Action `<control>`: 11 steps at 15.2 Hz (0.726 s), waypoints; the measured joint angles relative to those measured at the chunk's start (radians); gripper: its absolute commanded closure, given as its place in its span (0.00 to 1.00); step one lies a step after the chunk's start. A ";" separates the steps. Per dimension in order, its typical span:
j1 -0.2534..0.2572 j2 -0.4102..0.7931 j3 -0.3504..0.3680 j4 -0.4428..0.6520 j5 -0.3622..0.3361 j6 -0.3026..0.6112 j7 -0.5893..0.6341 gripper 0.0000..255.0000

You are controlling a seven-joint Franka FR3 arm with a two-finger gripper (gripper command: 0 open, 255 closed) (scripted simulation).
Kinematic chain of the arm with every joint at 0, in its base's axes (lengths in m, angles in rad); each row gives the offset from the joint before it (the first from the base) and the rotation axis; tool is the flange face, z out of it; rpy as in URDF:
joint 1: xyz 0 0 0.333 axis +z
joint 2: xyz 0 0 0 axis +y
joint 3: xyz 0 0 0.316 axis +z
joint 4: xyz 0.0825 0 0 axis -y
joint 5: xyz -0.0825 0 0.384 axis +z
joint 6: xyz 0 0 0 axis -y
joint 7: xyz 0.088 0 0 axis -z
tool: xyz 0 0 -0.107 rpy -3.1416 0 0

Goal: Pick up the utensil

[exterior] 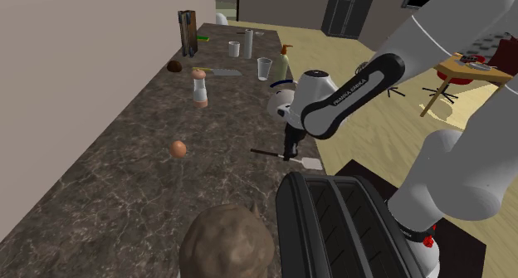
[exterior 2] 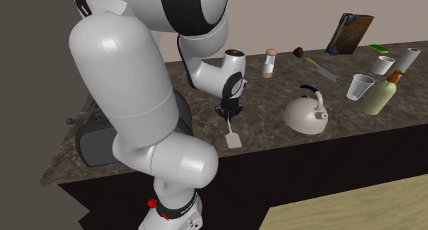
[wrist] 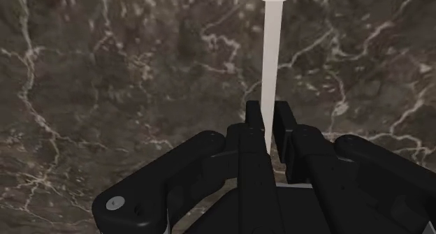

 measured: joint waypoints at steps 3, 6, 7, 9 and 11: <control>-0.007 -0.045 0.001 0.006 -0.019 -0.050 0.013 1.00; -0.012 -0.087 0.005 0.017 -0.034 -0.103 0.026 1.00; -0.014 -0.104 0.006 0.016 -0.039 -0.118 0.030 1.00; -0.016 -0.132 0.010 0.022 -0.046 -0.153 0.038 1.00; -0.020 -0.162 0.011 0.028 -0.053 -0.188 0.042 1.00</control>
